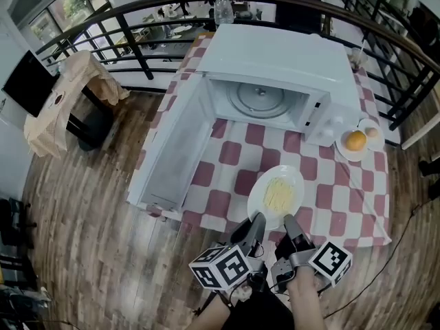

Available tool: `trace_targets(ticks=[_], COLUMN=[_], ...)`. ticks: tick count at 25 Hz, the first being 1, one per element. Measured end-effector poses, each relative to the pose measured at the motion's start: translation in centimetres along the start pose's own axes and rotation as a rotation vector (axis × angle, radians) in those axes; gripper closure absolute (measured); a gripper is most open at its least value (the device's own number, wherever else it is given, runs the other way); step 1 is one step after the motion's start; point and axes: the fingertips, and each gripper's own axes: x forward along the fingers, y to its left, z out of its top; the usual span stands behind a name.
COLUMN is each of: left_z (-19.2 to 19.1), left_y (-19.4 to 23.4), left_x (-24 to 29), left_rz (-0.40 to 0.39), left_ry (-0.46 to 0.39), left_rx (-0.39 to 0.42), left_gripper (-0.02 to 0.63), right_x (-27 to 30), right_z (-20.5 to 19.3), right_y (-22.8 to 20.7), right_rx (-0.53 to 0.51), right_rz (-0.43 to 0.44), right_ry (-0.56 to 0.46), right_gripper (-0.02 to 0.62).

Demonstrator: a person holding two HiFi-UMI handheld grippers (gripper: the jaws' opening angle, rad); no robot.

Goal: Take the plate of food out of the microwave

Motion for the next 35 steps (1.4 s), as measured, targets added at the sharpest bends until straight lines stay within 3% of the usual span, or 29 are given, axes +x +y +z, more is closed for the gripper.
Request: trace_targets(ticks=[16, 35], left_z=[-1.1, 0.2], left_y=[0.3, 0.5], left_x=[-4.0, -3.4], left_rz=[0.013, 0.01], left_ry=[-0.016, -0.022], left_rx=[0.006, 0.008], left_gripper=[0.511, 0.511], right_x=[-2.3, -1.2], right_z=[-3.3, -3.0], right_y=[0.0, 0.8], right_rx=[0.022, 0.032], right_rz=[0.008, 0.012], right_ry=[0.015, 0.007], right_gripper=[0.572, 0.574])
